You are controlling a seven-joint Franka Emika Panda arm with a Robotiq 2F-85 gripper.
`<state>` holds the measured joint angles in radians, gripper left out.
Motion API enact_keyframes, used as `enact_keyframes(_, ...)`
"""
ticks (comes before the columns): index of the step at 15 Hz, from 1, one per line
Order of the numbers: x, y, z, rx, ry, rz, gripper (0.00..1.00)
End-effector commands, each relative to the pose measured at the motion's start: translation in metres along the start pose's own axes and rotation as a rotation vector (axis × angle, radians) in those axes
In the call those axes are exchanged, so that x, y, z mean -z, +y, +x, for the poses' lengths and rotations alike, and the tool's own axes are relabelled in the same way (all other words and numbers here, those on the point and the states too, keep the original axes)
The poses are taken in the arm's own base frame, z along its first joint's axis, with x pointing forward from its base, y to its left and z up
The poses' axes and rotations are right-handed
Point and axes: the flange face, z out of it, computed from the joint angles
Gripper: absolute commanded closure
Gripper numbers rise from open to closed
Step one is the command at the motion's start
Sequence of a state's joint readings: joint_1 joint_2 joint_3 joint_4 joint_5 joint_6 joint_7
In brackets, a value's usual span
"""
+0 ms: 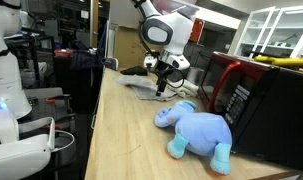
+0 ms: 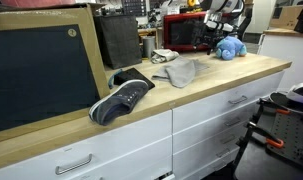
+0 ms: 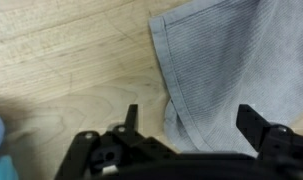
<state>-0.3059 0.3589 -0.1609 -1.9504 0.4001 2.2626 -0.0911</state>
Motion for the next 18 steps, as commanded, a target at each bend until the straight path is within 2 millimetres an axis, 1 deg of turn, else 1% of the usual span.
enact_keyframes(1,-0.01,-0.006,-0.007,0.044,0.02,0.041,0.0)
enact_keyframes(4,-0.016,-0.007,-0.005,0.07,0.03,0.048,0.0)
enact_keyframes(8,-0.022,0.0,0.003,0.082,0.06,0.05,0.0)
enact_keyframes(11,-0.035,0.008,0.006,0.089,0.073,0.048,0.0)
enact_keyframes(15,-0.058,0.015,0.009,0.099,0.083,0.039,0.0)
enact_keyframes(16,-0.062,0.014,0.011,0.098,0.089,0.041,0.11)
enact_keyframes(17,-0.065,0.014,0.012,0.095,0.093,0.043,0.26)
enact_keyframes(18,-0.066,0.012,0.013,0.095,0.1,0.046,0.32)
